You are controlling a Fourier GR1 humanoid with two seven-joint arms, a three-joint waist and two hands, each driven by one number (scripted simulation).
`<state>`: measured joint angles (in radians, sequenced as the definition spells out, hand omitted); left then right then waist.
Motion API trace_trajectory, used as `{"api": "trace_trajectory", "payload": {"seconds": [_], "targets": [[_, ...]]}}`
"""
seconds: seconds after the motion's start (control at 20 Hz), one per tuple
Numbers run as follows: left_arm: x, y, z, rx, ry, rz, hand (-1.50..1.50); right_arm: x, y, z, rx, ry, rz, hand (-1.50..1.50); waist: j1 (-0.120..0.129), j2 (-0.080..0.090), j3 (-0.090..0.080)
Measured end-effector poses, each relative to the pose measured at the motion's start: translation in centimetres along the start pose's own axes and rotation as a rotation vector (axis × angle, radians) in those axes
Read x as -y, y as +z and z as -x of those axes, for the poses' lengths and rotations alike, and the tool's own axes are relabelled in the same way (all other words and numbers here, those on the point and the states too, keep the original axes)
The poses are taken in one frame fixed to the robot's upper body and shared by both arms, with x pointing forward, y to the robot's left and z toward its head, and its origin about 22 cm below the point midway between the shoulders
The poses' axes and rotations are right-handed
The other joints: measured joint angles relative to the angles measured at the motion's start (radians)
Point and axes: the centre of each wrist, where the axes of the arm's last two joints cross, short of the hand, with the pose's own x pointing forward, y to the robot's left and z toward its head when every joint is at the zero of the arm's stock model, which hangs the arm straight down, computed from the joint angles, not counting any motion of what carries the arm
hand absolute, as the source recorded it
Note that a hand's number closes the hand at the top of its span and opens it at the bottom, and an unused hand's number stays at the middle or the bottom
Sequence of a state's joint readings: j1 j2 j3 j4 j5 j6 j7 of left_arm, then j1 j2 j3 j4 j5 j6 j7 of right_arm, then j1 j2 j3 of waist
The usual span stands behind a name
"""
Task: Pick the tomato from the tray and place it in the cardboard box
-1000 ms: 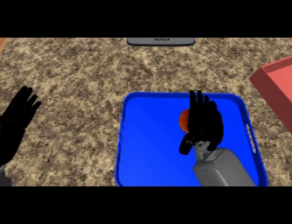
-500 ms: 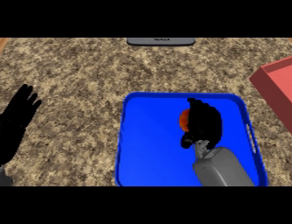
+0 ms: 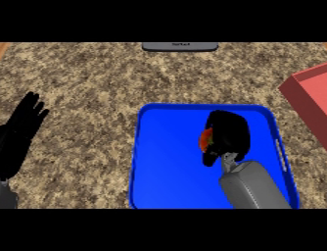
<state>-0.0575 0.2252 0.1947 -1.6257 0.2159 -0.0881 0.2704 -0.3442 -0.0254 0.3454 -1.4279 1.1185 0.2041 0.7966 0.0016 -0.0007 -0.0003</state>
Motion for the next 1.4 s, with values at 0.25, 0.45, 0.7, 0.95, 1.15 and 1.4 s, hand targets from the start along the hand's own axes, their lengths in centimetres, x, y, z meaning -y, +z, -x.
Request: {"api": "trace_trajectory", "payload": {"seconds": [0.25,0.45,0.7,0.95,1.15,1.4], "targets": [[-0.1,0.6,-0.2,-0.003,0.004,-0.002,0.00,2.0,-3.3,5.2,0.033,-0.014,-0.131,1.50,0.002,0.000,0.000],[-0.4,0.5,-0.4,-0.004,0.000,0.004,0.00,2.8,-4.9,7.6,0.047,-0.019,-0.183,1.50,0.002,0.000,0.000],[-0.5,0.7,-0.4,-0.006,-0.001,0.005,0.00,4.9,-5.4,8.2,0.034,0.011,-0.124,1.50,0.001,0.000,0.000],[-1.0,1.0,-0.2,-0.007,-0.005,-0.003,0.00,7.9,-3.7,7.9,0.070,0.013,0.000,1.50,-0.004,-0.002,0.000],[-0.9,0.7,0.1,-0.013,0.000,-0.011,0.00,11.6,-1.0,6.7,0.116,0.002,0.129,1.50,-0.010,-0.004,0.000],[-1.0,0.9,0.0,-0.014,-0.001,-0.012,0.00,16.7,2.3,5.7,0.104,-0.041,0.322,1.50,-0.009,-0.005,0.000]]}}
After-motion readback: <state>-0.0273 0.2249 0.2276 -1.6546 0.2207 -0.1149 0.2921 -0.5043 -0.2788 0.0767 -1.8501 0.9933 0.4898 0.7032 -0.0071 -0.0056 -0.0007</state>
